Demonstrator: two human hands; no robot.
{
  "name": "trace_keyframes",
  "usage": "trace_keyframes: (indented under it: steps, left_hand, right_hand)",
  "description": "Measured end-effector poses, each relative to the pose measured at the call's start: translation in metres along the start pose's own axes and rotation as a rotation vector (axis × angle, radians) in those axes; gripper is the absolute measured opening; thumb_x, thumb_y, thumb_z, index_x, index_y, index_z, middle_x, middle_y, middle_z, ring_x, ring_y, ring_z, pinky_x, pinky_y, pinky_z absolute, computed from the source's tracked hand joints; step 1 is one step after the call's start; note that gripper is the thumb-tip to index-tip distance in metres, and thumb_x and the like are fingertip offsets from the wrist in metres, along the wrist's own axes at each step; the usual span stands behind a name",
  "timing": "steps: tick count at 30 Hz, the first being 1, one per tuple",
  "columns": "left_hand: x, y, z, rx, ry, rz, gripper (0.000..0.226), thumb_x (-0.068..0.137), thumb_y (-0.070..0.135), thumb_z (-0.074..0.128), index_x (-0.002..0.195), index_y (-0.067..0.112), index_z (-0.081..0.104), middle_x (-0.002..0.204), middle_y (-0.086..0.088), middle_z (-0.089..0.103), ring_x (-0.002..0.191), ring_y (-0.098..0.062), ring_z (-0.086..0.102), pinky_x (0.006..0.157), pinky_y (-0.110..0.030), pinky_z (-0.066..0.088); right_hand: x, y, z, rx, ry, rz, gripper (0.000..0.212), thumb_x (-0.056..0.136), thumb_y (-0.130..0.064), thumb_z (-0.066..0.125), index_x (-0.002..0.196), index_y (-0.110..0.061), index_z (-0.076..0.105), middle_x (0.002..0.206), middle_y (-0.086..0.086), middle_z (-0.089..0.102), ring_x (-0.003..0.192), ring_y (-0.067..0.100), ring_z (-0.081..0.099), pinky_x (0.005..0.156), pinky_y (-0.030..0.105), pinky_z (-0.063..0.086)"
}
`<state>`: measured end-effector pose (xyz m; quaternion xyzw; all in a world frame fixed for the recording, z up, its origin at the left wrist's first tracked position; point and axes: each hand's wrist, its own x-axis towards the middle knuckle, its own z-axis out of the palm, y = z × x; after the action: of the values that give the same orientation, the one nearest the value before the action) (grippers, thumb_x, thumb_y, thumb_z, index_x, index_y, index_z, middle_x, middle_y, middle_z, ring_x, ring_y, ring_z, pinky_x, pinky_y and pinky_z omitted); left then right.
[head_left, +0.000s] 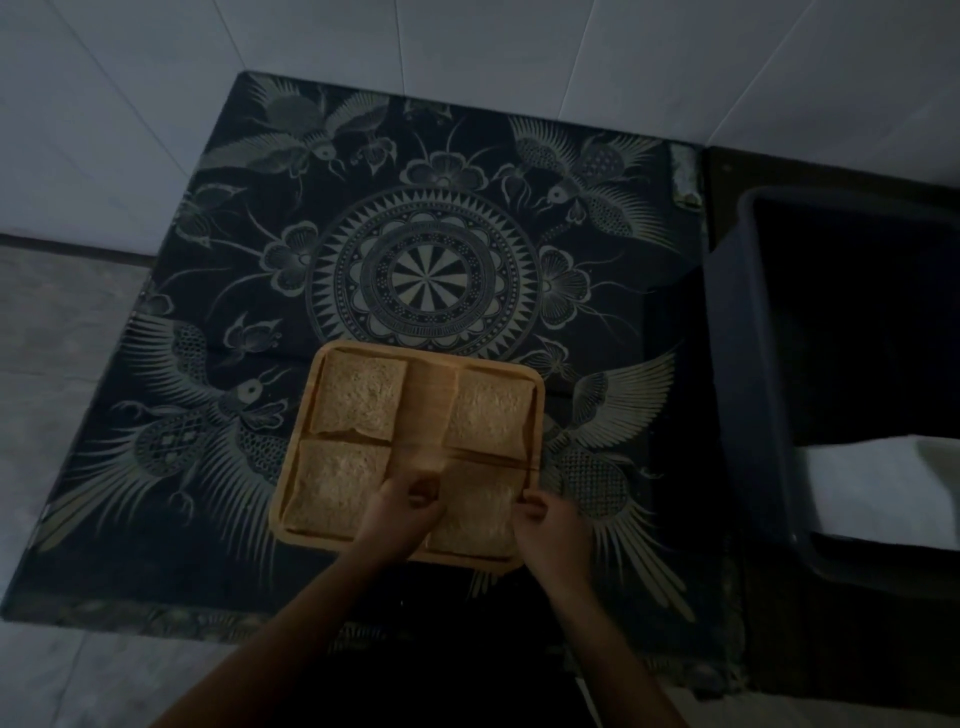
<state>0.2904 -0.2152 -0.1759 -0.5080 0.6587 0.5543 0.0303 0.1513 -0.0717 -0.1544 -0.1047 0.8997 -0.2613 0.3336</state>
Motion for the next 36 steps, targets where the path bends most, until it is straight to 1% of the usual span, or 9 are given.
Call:
trace_keyframes:
  steps: [8,16,19,21,24,27,30,32,36]
  left_hand:
    - [-0.006,0.004,-0.003,-0.061,-0.049,-0.029,0.036,0.084,0.013,0.072,0.12,0.019,0.07,0.103,0.001,0.073,0.093,-0.016,0.072,0.089,-0.045,0.061]
    - [-0.005,0.009,-0.006,-0.015,-0.014,0.012,0.036,0.085,0.017,0.072,0.121,0.017,0.067,0.109,-0.001,0.072,0.101,-0.02,0.07,0.09,-0.04,0.058]
    - [0.002,0.026,-0.01,-0.011,0.023,0.054,0.048,0.087,0.028,0.07,0.133,0.024,0.058,0.117,0.009,0.064,0.095,-0.005,0.067,0.08,-0.033,0.057]
    - [0.008,0.038,-0.012,-0.022,0.03,0.059,0.055,0.086,0.029,0.07,0.139,0.026,0.052,0.114,0.013,0.06,0.086,0.009,0.057,0.068,-0.018,0.046]
    - [0.013,0.048,-0.011,-0.013,-0.012,0.063,0.056,0.087,0.026,0.07,0.14,0.027,0.052,0.103,0.018,0.062,0.082,0.012,0.052,0.062,-0.009,0.036]
    - [0.013,0.048,-0.008,-0.026,-0.025,0.048,0.056,0.085,0.022,0.07,0.139,0.024,0.053,0.101,0.018,0.061,0.088,0.007,0.056,0.064,-0.01,0.04]
    - [0.013,0.044,-0.004,-0.056,-0.006,0.045,0.06,0.084,0.02,0.07,0.141,0.02,0.052,0.123,-0.001,0.066,0.107,-0.013,0.063,0.08,-0.025,0.052]
    - [0.012,0.043,-0.003,-0.061,0.007,0.042,0.061,0.084,0.02,0.071,0.143,0.019,0.052,0.128,-0.004,0.065,0.115,-0.019,0.062,0.095,-0.038,0.055]
    - [0.012,0.041,-0.002,-0.069,0.01,0.052,0.062,0.084,0.018,0.072,0.143,0.019,0.052,0.129,-0.004,0.064,0.116,-0.019,0.062,0.096,-0.038,0.053]
  right_hand:
    - [-0.005,-0.001,0.008,0.035,-0.015,0.035,0.035,0.09,-0.03,0.066,0.123,-0.021,0.071,0.101,-0.01,0.076,0.067,-0.013,0.05,0.051,0.002,0.032]
    - [-0.003,0.0,0.005,0.077,-0.007,0.007,0.032,0.092,-0.029,0.066,0.122,-0.019,0.068,0.108,-0.005,0.074,0.089,0.007,0.064,0.077,0.026,0.049]
    - [0.004,-0.005,-0.001,0.158,0.032,-0.067,0.034,0.093,-0.021,0.067,0.126,-0.017,0.065,0.112,-0.003,0.07,0.1,0.011,0.066,0.087,0.031,0.054]
    - [0.011,-0.01,-0.005,0.16,0.039,-0.107,0.032,0.094,-0.017,0.065,0.127,-0.016,0.064,0.113,-0.004,0.069,0.099,0.01,0.065,0.085,0.029,0.054]
    - [0.019,-0.016,-0.01,0.139,0.036,-0.131,0.03,0.095,-0.014,0.062,0.124,-0.016,0.066,0.11,-0.004,0.07,0.1,0.01,0.065,0.082,0.023,0.049]
    - [0.022,-0.016,-0.011,0.129,0.029,-0.165,0.03,0.095,-0.01,0.061,0.125,-0.013,0.067,0.103,-0.008,0.069,0.105,0.012,0.067,0.077,0.015,0.048]
    - [0.024,-0.018,-0.011,0.116,0.02,-0.185,0.04,0.097,-0.011,0.06,0.137,-0.008,0.06,0.121,0.004,0.071,0.113,0.016,0.067,0.094,0.027,0.054]
    - [0.025,-0.018,-0.01,0.117,0.023,-0.189,0.042,0.098,-0.012,0.06,0.14,-0.009,0.057,0.128,0.008,0.069,0.115,0.016,0.066,0.1,0.032,0.053]
    - [0.026,-0.018,-0.01,0.152,0.019,-0.189,0.042,0.099,-0.012,0.059,0.141,-0.009,0.057,0.129,0.009,0.068,0.116,0.016,0.065,0.101,0.033,0.053]
